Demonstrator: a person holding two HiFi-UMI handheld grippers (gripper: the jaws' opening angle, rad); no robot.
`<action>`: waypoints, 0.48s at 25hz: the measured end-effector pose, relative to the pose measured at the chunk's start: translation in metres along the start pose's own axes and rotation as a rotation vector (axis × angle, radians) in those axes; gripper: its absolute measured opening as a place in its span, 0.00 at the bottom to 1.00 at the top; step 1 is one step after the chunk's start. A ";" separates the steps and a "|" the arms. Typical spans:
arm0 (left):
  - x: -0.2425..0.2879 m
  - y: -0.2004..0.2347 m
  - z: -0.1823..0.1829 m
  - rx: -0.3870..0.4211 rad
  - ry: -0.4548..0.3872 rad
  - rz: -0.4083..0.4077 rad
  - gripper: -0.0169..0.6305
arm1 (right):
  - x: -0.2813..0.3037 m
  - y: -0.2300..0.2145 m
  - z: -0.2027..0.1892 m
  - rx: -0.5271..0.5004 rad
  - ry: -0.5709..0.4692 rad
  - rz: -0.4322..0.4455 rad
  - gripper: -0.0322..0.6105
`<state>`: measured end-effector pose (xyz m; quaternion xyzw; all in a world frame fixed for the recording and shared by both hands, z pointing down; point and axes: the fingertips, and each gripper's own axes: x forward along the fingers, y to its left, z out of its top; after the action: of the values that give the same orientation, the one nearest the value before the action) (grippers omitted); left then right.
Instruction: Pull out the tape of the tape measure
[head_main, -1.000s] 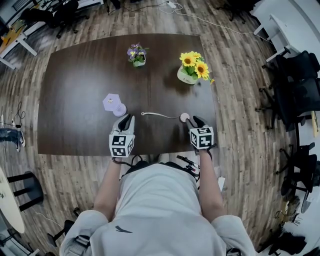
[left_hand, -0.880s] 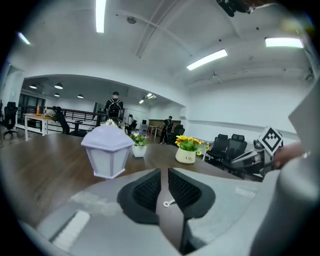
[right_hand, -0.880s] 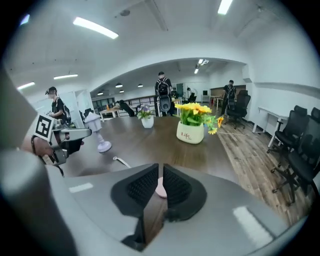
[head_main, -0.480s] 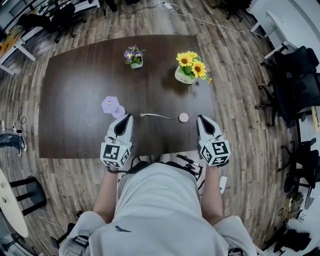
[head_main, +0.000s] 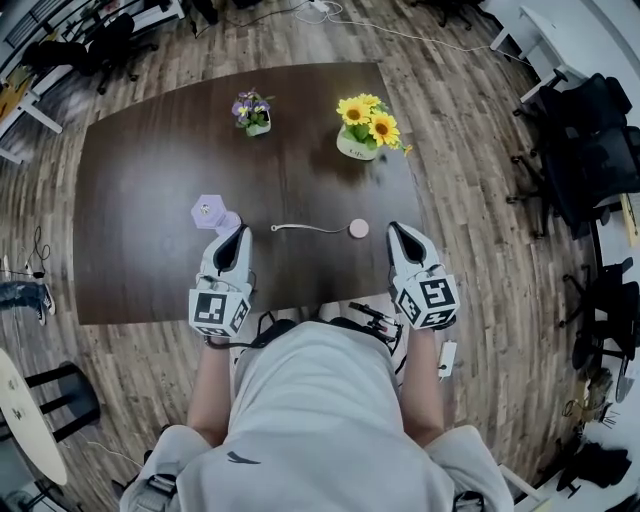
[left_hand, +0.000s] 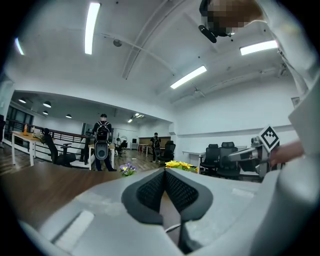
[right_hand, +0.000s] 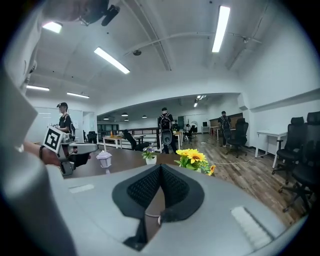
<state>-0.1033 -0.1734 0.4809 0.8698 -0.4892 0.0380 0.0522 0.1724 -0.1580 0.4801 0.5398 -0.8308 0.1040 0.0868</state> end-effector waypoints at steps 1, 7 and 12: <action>0.000 0.000 0.000 0.002 0.001 0.002 0.04 | 0.000 0.000 0.001 0.000 -0.002 0.001 0.05; -0.001 0.000 0.003 0.008 -0.003 0.007 0.04 | 0.000 0.001 0.008 -0.002 -0.014 0.013 0.05; 0.003 -0.005 0.005 0.013 -0.002 0.000 0.04 | 0.000 0.002 0.010 -0.003 -0.015 0.032 0.05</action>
<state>-0.0974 -0.1744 0.4763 0.8702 -0.4889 0.0401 0.0460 0.1705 -0.1604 0.4699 0.5272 -0.8400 0.1004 0.0798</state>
